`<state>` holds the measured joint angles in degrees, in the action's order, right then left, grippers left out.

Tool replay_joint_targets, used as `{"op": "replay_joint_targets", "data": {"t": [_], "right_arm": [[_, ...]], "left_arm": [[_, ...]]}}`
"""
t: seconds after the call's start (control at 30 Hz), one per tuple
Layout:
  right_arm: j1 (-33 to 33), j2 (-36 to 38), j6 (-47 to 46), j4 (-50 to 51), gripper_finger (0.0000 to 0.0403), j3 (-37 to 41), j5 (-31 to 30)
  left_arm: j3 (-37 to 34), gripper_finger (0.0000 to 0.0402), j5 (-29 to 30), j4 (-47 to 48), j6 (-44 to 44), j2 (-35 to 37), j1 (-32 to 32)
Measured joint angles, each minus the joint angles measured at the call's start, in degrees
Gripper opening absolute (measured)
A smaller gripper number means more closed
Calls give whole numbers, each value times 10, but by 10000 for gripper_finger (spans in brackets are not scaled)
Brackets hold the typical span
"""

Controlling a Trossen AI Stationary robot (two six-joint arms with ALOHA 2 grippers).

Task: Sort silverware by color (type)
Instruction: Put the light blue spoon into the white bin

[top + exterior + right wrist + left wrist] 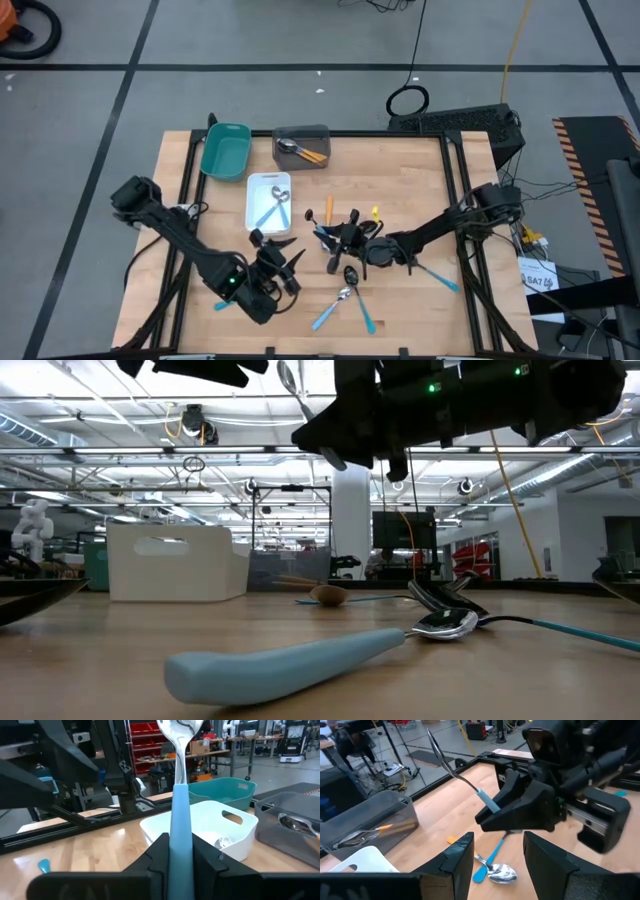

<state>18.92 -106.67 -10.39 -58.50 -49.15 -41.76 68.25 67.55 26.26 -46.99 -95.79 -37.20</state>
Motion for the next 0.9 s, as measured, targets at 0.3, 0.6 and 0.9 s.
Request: {"op": "replay_joint_targets", "data": {"t": [0.3,0.6,0.9], "right_arm": [[-1,-23,10,-34,46,0,-1],[-1,-23,21,-35,45,0,-51],[-3,-23,45,-39,45,0,-94]], "left_arm": [[0,170,6,0,17,-1,25],[0,170,1,1,4,-1,60],[0,170,-6,-50,29,-3,78]]}}
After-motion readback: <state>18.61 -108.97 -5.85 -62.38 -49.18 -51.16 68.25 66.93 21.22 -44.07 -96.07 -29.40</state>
